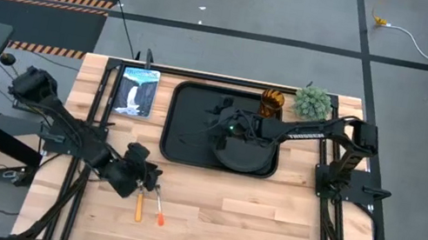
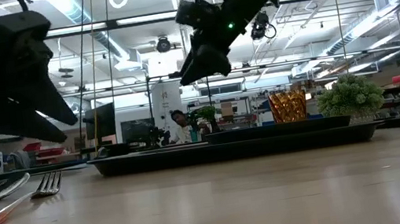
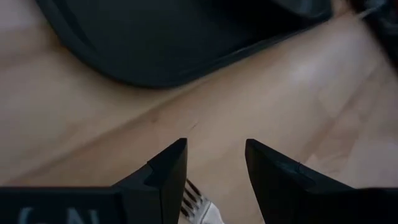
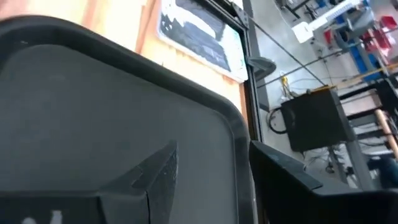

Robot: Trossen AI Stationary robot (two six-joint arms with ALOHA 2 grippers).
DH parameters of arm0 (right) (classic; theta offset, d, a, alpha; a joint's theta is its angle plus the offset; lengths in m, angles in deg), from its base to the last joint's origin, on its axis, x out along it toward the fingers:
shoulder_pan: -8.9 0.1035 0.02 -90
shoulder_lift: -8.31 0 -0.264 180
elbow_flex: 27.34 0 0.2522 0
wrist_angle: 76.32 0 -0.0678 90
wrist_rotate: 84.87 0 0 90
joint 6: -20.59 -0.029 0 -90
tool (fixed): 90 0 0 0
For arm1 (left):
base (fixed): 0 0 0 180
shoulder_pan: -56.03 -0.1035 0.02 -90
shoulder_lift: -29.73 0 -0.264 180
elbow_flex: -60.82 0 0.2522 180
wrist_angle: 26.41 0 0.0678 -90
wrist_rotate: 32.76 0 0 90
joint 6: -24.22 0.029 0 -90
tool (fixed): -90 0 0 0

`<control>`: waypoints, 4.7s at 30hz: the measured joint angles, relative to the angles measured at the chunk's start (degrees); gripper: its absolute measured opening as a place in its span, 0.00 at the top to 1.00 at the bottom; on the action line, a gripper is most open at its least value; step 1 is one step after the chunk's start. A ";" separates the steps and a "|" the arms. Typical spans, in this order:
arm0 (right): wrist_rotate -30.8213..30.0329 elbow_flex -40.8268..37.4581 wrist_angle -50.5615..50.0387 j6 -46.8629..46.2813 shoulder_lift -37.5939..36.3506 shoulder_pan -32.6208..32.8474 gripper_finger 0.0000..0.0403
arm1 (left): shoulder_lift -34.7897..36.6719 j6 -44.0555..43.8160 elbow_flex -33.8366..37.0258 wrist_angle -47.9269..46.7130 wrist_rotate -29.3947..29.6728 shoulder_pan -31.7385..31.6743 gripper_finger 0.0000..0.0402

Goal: Pick and place plate/cup/fork/spoon on tray
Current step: Put the orange fork on the black serving tray to the left of the black plate

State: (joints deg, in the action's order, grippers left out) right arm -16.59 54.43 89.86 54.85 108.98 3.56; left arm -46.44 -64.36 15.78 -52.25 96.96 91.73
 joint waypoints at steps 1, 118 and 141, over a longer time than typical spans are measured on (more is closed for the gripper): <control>0.78 0.00 -1.18 -0.01 -0.78 -0.22 0.50 | -1.61 -1.57 -1.90 -2.28 -0.45 0.00 0.57; 9.70 -34.56 37.54 -7.30 -26.66 0.67 0.60 | -28.81 14.73 -45.23 -35.67 -17.46 -37.05 0.94; 9.88 -34.56 37.65 -7.27 -26.66 3.45 0.60 | -38.06 21.50 -45.23 -25.44 -27.30 -45.53 0.88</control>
State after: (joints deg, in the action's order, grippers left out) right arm -6.71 19.87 127.52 47.57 82.33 7.01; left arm -84.51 -42.86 -29.45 -77.70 69.66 46.20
